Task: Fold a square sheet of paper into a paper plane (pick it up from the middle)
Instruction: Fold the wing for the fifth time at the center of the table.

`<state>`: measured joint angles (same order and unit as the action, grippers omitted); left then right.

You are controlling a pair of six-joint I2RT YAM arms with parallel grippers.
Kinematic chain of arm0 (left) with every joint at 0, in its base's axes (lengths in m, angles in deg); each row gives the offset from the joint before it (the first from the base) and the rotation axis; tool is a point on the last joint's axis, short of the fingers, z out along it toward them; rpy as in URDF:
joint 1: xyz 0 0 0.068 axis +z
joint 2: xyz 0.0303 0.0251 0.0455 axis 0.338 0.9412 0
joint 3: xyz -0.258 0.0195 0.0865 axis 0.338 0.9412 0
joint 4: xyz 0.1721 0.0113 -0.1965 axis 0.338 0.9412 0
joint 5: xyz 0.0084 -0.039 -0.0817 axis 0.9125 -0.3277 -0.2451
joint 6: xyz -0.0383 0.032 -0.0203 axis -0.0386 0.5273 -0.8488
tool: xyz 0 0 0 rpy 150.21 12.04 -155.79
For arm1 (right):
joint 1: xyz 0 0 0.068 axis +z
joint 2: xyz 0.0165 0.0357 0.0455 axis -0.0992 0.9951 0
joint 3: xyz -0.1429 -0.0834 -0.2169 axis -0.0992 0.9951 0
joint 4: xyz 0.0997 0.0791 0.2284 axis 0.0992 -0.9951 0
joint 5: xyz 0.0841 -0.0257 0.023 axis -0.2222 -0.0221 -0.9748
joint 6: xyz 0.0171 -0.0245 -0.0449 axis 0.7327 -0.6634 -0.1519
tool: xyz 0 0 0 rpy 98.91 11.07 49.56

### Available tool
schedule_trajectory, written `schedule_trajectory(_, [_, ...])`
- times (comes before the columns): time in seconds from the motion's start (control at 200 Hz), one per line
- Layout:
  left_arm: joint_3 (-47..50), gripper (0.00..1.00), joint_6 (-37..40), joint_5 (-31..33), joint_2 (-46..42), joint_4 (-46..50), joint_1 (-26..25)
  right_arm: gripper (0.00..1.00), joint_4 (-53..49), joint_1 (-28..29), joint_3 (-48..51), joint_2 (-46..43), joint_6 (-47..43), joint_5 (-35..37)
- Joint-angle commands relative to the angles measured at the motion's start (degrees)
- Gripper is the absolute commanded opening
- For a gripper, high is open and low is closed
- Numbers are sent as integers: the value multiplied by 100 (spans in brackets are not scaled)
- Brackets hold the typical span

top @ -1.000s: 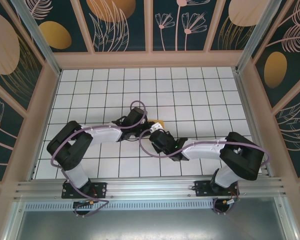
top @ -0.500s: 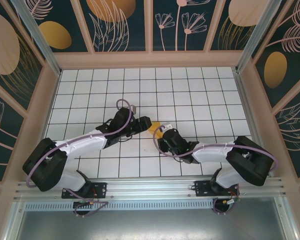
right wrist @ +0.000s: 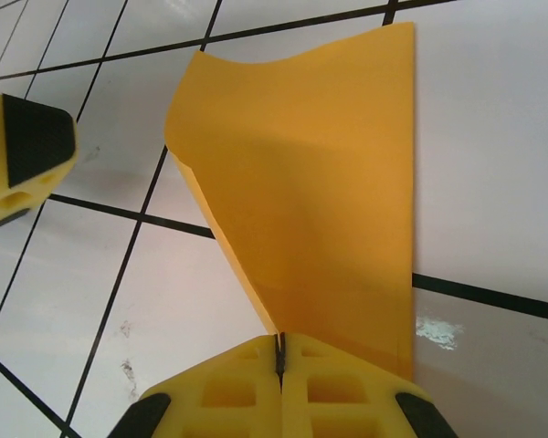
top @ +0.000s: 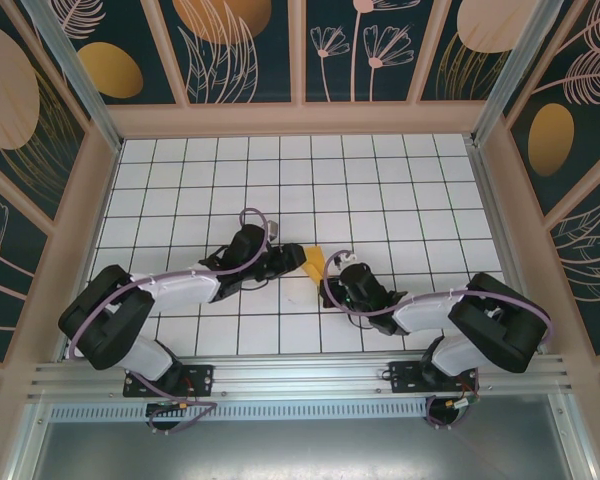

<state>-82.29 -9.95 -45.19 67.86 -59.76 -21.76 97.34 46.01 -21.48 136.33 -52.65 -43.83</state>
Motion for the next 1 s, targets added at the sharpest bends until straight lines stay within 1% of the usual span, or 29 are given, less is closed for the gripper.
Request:
schedule_trajectory(0.0, [14,58,-234,-357,198,-557,-13,4,576,-38,166,-12,520,-98])
schedule_trajectory(0.16, [-121,58,-236,-513,412,-558,-24,5,689,-57,283,15,752,-67])
schedule_trajectory(0.28, [-317,58,-171,-737,630,-553,-90,5,799,-100,332,74,857,-197])
schedule_trajectory(0.51, [-577,58,-150,-844,962,-645,-225,5,876,-143,296,205,913,-215])
schedule_trajectory(0.53, [-590,58,-159,-861,995,-692,-225,5,878,-141,286,214,914,-351])
schedule_trajectory(0.62, [-669,58,-152,-919,1088,-815,-240,5,882,-152,260,268,923,-411])
schedule_trajectory(0.65, [-724,58,-143,-928,1286,-808,-243,5,889,-157,273,285,933,-421])
schedule_trajectory(0.846, [-883,57,-34,-966,1688,-901,-253,6,865,-221,273,237,980,-519])
schedule_trajectory(0.996, [-945,57,97,-902,1820,-904,-252,13,425,-257,200,45,1000,-601])
